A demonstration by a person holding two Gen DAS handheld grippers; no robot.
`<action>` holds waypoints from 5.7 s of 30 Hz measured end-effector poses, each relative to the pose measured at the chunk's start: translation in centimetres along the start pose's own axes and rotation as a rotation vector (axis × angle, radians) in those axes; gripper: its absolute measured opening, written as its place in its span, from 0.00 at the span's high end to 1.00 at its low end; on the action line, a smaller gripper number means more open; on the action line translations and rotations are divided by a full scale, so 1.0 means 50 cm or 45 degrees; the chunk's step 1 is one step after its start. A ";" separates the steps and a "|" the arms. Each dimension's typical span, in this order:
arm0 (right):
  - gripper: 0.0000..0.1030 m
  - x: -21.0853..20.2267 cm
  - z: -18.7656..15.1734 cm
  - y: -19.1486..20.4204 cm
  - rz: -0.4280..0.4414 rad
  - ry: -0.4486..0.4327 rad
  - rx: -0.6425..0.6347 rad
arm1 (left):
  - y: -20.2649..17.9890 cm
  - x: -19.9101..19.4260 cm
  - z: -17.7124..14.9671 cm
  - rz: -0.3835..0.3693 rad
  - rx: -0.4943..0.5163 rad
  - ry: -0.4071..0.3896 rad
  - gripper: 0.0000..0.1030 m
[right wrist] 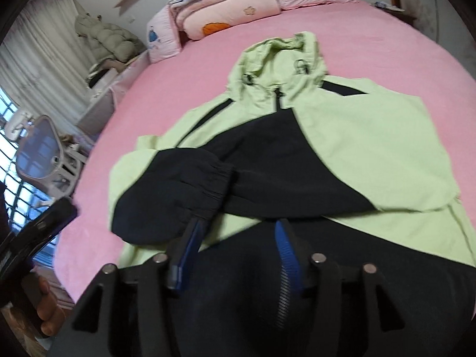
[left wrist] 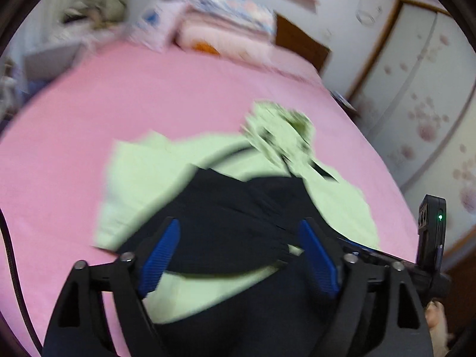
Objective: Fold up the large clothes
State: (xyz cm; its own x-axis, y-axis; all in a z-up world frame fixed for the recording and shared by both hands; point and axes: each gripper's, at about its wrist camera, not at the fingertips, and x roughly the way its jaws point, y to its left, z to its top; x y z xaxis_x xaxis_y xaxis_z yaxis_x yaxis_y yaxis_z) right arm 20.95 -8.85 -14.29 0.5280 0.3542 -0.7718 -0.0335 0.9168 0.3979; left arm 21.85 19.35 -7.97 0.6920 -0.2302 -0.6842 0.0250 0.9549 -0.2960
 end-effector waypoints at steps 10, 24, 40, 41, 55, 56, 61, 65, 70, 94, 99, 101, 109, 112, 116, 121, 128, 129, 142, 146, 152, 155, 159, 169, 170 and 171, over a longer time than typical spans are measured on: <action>0.49 0.201 0.047 0.037 -0.012 0.158 -0.049 | 0.205 0.044 -0.105 0.277 -0.240 0.123 0.17; 0.94 -0.014 0.129 0.186 -0.066 -0.264 -0.524 | 0.168 0.169 -0.094 0.239 -0.222 0.141 0.17; 0.94 -0.037 0.282 -0.083 -0.553 -0.244 -0.265 | 0.121 0.286 -0.087 0.379 -0.254 0.292 0.75; 0.94 -0.013 0.279 -0.113 -0.575 -0.190 -0.230 | 0.119 0.286 -0.090 0.382 -0.250 0.292 0.78; 0.88 0.104 0.184 -0.370 -0.522 0.085 0.199 | 0.075 0.300 -0.081 0.403 -0.142 0.345 0.76; 0.87 0.095 0.182 -0.379 -0.440 0.081 0.251 | 0.074 0.297 -0.080 0.389 -0.145 0.346 0.73; 0.75 0.081 0.153 -0.397 -0.295 0.077 0.326 | 0.074 0.255 -0.088 0.308 -0.140 0.314 0.64; 0.73 0.095 0.155 -0.392 -0.218 0.033 0.378 | 0.059 0.203 -0.086 0.254 -0.103 0.280 0.61; 0.68 0.116 0.143 -0.386 -0.163 0.040 0.413 | 0.076 0.122 -0.059 0.181 -0.104 0.187 0.59; 0.76 0.063 0.120 -0.307 -0.555 -0.041 -0.010 | 0.151 0.513 0.156 0.310 -0.107 0.391 0.53; 0.76 0.067 0.103 -0.280 -0.574 -0.116 -0.077 | 0.127 0.486 0.169 0.403 0.038 0.275 0.99; 0.76 0.081 0.098 -0.273 -0.603 -0.122 -0.121 | 0.134 0.486 0.159 0.454 0.083 0.251 0.99; 0.74 0.090 0.099 -0.287 -0.615 -0.043 -0.045 | 0.218 0.476 0.143 0.540 -0.014 0.279 0.91; 0.73 0.045 0.102 -0.270 -0.614 -0.131 -0.019 | 0.172 0.433 0.145 0.529 0.112 0.251 0.63; 0.68 0.022 0.113 -0.203 -0.555 -0.200 -0.090 | 0.084 0.366 0.130 0.369 0.175 0.181 0.11; 0.67 0.074 0.137 -0.101 -0.385 -0.172 -0.199 | -0.035 0.344 0.077 0.153 0.227 0.199 0.11; 0.67 0.180 0.129 -0.116 -0.546 -0.036 -0.276 | -0.015 0.421 -0.004 0.300 0.192 0.302 0.16; 0.67 0.183 0.125 -0.137 -0.603 -0.024 -0.276 | 0.000 0.429 -0.010 0.312 0.197 0.314 0.16; 0.60 0.068 0.112 -0.282 -0.544 0.002 -0.036 | 0.037 0.379 0.017 0.309 0.142 0.259 0.16; 0.58 0.017 0.110 -0.259 -0.512 -0.070 -0.039 | -0.003 0.305 0.030 0.259 0.194 0.118 0.16; 0.58 -0.077 0.113 -0.226 -0.438 -0.176 -0.064 | -0.057 0.205 0.041 0.091 0.258 0.121 0.16; 0.56 -0.114 0.115 -0.213 -0.393 -0.191 -0.067 | -0.078 0.165 0.047 0.062 0.268 0.174 0.16; 0.52 -0.146 0.116 -0.198 -0.361 -0.162 -0.088 | -0.114 0.111 0.054 0.086 0.306 0.166 0.16; 0.52 -0.280 0.141 -0.136 -0.303 -0.378 -0.222 | -0.181 0.021 0.116 0.091 0.310 0.108 0.14; 0.52 -0.288 0.151 -0.130 -0.307 -0.377 -0.235 | -0.190 0.017 0.125 0.090 0.319 0.106 0.14; 0.52 -0.293 0.161 -0.126 -0.320 -0.373 -0.251 | -0.195 0.016 0.132 0.091 0.327 0.102 0.14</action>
State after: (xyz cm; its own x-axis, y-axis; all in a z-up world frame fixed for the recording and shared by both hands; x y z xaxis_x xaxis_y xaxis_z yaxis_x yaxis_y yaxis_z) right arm 20.24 -21.27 -1.52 0.7579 0.0742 -0.6481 -0.0195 0.9956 0.0911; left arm 26.94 11.07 -1.23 0.6393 -0.1647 -0.7511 0.1672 0.9832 -0.0732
